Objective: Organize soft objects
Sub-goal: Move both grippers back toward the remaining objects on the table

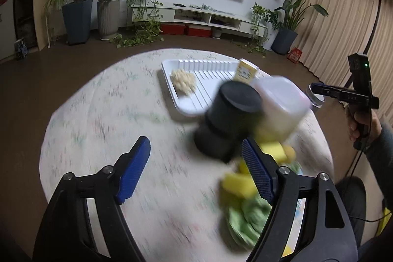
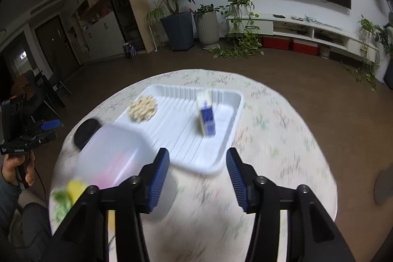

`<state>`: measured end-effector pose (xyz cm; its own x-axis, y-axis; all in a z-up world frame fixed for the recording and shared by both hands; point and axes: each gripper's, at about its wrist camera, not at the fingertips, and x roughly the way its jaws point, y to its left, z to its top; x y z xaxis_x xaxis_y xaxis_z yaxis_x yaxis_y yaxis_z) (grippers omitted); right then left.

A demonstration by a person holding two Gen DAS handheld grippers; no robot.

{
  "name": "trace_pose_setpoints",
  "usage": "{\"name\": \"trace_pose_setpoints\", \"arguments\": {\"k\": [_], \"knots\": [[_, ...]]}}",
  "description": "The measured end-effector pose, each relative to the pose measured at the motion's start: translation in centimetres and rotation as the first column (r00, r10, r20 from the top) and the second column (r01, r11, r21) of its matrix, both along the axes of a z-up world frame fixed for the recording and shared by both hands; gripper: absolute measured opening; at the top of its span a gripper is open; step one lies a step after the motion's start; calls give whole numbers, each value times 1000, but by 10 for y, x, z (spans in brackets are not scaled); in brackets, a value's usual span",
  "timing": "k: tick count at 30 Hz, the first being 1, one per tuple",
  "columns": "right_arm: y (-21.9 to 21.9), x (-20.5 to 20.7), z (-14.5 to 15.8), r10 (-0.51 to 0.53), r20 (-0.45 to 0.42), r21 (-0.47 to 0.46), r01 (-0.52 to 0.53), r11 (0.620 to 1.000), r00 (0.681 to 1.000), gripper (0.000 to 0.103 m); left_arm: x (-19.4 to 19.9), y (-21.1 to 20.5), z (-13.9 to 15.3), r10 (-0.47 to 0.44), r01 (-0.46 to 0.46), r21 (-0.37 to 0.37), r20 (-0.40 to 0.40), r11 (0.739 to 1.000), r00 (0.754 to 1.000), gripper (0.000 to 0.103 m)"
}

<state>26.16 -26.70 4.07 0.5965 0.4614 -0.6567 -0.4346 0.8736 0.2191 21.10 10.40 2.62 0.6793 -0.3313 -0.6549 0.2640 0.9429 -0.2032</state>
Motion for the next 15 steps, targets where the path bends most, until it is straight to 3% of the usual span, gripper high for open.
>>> {"name": "trace_pose_setpoints", "arguments": {"k": [10, 15], "knots": [[23, -120, -32, 0, -67, 131, 9, 991, 998, 73, -108, -46, -39, 14, -14, 4, -75, 1000, 997, 77], [53, -157, -49, -10, -74, 97, 18, 995, 997, 81, -142, -74, -54, -3, 7, 37, -92, 999, 996, 77]]}}
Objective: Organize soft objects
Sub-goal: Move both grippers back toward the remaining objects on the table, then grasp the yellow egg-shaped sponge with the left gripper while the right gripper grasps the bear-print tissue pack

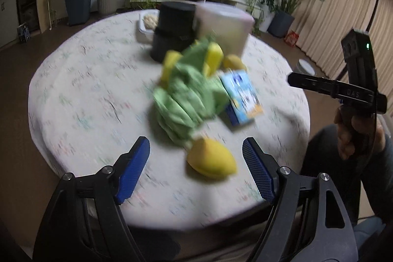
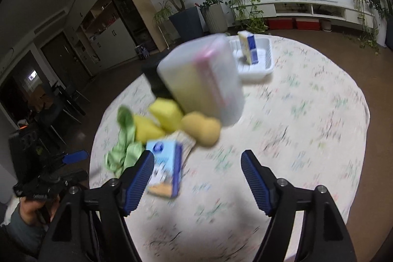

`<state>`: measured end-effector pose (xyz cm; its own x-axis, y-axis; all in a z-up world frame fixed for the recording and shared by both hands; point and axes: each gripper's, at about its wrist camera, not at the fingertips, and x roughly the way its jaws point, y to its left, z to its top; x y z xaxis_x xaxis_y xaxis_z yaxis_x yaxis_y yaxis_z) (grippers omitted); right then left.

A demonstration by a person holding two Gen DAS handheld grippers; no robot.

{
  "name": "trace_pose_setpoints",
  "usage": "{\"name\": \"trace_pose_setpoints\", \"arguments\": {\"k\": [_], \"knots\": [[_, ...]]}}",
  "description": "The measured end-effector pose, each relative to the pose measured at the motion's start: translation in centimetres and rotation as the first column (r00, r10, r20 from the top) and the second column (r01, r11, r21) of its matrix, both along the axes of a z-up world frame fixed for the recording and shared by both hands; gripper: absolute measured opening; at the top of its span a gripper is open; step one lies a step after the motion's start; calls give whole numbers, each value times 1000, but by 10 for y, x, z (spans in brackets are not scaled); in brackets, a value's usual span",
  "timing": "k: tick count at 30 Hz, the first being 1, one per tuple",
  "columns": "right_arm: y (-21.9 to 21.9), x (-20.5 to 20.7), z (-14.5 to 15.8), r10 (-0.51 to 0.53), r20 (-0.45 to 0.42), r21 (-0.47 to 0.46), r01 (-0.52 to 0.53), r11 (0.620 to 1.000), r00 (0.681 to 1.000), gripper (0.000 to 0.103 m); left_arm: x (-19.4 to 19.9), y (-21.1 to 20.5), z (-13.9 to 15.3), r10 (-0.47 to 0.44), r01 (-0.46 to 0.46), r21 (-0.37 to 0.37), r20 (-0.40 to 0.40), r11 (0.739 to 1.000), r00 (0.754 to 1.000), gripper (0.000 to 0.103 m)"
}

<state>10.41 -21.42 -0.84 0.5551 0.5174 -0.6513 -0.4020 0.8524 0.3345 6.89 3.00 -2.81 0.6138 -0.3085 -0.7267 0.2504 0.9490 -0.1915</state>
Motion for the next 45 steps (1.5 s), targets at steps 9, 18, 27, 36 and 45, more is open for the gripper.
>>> {"name": "trace_pose_setpoints", "arguments": {"k": [9, 18, 27, 36, 45], "knots": [[39, -46, -18, -12, 8, -131, 13, 991, 1000, 81, -12, -39, -28, -33, 34, 81, -15, 996, 999, 77], [60, -46, -19, 6, 13, -181, -4, 983, 1000, 81, 0, -31, -35, 40, -38, 62, -24, 997, 999, 77], [67, -26, -26, -17, -48, -178, 8, 984, 999, 81, 4, -34, -39, 60, -58, 79, -19, 995, 998, 71], [92, -11, -40, 4, -74, -240, -21, 970, 997, 72, 6, -37, -42, 54, -53, 83, -8, 995, 999, 47], [88, -2, -53, -14, -94, -253, -10, 967, 996, 62, 5, -35, -42, 54, -54, 68, -2, 996, 999, 46]]}}
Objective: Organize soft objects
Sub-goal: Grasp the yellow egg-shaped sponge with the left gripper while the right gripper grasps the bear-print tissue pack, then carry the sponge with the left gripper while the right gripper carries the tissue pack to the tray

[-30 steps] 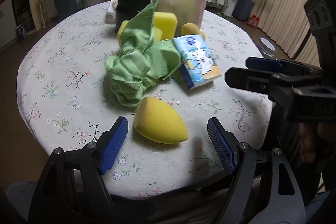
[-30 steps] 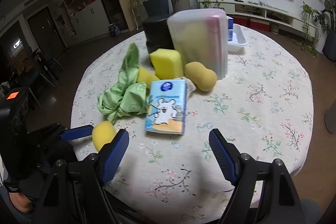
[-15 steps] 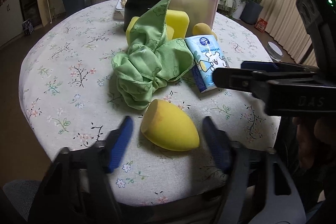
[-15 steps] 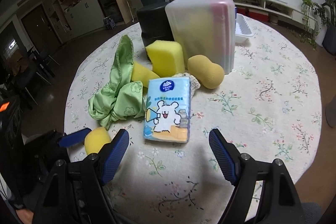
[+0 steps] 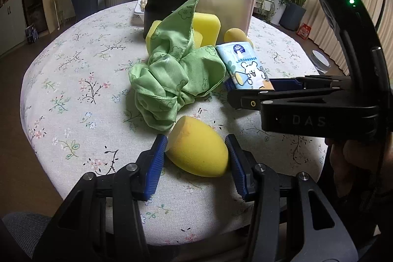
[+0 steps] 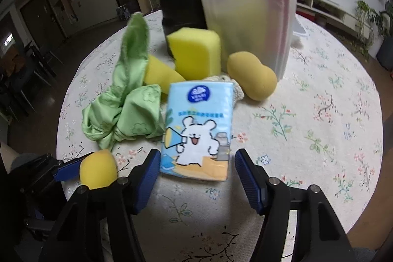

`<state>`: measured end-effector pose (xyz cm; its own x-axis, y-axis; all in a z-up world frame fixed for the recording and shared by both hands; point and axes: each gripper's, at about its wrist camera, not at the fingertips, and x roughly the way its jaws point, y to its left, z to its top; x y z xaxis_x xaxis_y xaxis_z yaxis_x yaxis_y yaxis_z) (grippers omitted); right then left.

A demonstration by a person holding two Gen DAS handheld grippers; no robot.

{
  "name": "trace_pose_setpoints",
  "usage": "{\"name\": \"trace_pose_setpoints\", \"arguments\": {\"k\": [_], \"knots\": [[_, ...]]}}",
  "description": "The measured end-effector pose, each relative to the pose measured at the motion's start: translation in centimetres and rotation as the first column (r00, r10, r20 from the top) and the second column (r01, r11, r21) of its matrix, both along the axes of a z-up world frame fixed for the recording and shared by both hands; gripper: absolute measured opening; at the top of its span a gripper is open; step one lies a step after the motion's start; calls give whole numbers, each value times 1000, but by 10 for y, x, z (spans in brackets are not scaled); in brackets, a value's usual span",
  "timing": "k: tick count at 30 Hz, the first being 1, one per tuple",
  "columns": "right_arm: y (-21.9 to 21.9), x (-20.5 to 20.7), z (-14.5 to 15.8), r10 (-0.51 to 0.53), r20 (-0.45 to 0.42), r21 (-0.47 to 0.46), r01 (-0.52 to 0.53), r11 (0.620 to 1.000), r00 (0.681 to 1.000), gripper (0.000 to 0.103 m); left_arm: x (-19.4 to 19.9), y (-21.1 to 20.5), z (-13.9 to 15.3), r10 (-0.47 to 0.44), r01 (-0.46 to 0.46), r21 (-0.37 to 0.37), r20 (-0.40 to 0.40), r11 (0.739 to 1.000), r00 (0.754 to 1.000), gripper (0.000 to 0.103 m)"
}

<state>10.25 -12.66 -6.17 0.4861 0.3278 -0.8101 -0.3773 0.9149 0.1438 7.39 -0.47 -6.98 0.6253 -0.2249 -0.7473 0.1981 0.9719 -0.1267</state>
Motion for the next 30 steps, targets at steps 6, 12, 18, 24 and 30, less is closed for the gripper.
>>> {"name": "trace_pose_setpoints", "arguments": {"k": [6, 12, 18, 24, 30], "knots": [[-4, -3, 0, 23, 18, 5, -23, 1000, 1000, 55, -1, 5, 0, 7, -7, -27, -1, 1000, 1000, 44], [-24, -20, 3, 5, 14, 34, -6, 999, 1000, 55, -3, 6, 1, 9, -9, -40, 2, 999, 1000, 43], [-44, -40, 2, -4, -4, 32, 4, 999, 1000, 55, -8, 11, 6, 16, -16, -64, 5, 998, 1000, 43], [-57, -50, 12, -13, -13, 51, 14, 999, 1000, 55, -11, 21, 14, 37, -36, -91, 11, 995, 999, 43], [-73, -52, 27, -29, -18, 103, 31, 994, 999, 55, -12, 42, 30, 78, -74, -106, 35, 992, 996, 43]]}}
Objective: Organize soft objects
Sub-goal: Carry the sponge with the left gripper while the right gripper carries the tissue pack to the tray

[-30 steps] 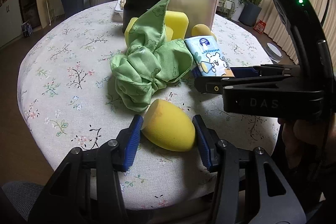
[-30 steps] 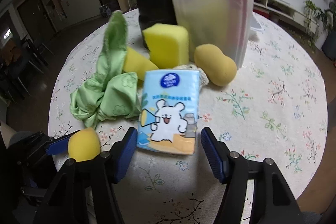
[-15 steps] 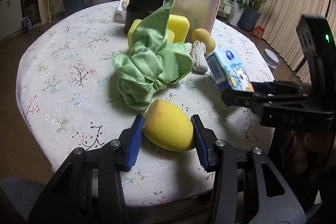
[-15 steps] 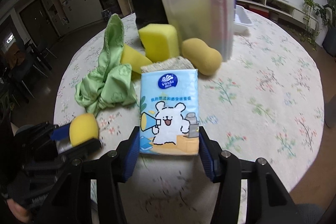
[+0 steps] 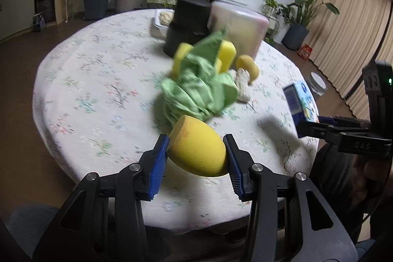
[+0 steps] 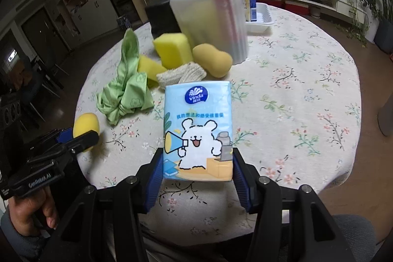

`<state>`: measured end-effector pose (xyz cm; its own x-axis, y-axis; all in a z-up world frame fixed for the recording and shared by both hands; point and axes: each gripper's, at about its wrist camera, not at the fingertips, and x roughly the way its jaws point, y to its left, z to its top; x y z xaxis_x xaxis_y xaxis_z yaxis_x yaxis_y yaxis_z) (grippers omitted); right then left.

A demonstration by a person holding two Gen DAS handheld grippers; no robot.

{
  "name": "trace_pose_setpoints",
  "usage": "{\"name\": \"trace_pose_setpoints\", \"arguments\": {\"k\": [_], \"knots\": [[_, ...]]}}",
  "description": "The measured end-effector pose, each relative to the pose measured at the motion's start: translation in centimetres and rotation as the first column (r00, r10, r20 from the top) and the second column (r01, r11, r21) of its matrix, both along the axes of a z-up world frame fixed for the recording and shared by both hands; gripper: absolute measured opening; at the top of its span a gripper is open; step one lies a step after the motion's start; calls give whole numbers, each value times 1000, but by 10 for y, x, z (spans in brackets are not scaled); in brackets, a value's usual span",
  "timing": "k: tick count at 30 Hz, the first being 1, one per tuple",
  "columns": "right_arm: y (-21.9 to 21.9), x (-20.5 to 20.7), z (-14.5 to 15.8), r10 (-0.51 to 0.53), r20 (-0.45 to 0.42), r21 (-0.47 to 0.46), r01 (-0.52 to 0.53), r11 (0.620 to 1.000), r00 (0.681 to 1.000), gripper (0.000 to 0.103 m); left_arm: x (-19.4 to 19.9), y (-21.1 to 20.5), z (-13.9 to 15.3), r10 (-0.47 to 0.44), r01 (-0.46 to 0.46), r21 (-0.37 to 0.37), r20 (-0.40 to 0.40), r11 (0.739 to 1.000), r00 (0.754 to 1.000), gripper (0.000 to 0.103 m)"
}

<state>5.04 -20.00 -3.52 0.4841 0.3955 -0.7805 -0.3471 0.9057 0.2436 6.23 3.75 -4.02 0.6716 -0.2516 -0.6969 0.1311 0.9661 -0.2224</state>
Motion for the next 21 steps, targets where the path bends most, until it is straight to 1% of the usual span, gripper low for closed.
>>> {"name": "trace_pose_setpoints", "arguments": {"k": [4, 7, 12, 18, 21], "knots": [[-11, 4, 6, -16, 0, 4, 16, 1000, 1000, 55, 4, 17, 8, 33, -33, -18, 6, 999, 999, 43], [-27, 8, 10, -52, 0, -3, 52, 999, 999, 55, 10, 31, 14, 53, -53, -37, 5, 998, 999, 43], [-69, 27, 17, -145, 6, -15, 145, 989, 989, 55, 28, 50, 33, 75, -75, -5, 41, 997, 996, 43], [-130, 62, 28, -266, 33, -53, 267, 962, 963, 55, 73, 84, 57, 97, -100, 37, 73, 994, 993, 43], [-155, 86, 35, -306, 56, -87, 310, 947, 950, 55, 107, 95, 70, 95, -100, 60, 88, 993, 992, 43]]}}
